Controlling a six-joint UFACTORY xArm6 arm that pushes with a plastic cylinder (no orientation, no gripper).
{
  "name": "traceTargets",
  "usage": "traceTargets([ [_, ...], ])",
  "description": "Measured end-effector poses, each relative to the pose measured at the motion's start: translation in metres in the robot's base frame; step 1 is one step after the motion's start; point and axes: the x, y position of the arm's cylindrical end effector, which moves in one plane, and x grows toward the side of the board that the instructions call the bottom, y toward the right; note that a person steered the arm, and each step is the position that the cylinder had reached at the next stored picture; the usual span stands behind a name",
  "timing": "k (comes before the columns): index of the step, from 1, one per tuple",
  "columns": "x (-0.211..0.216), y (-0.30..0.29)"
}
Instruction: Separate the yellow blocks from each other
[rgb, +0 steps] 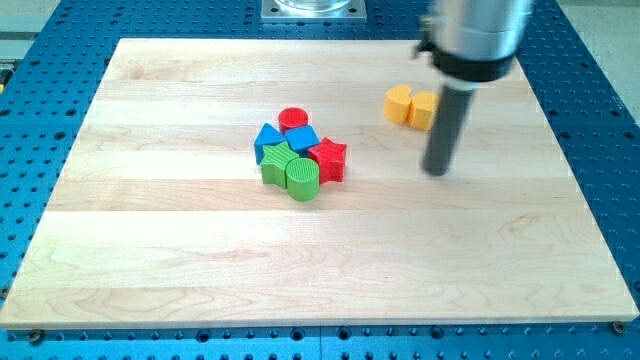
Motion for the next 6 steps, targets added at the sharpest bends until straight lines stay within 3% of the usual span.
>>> traceTargets([
  [1,-0.065,0.056],
  [2,-0.091,0.012],
  [3,-0.080,-0.051],
  [4,-0.057,-0.076],
  [6,-0.040,-0.057],
])
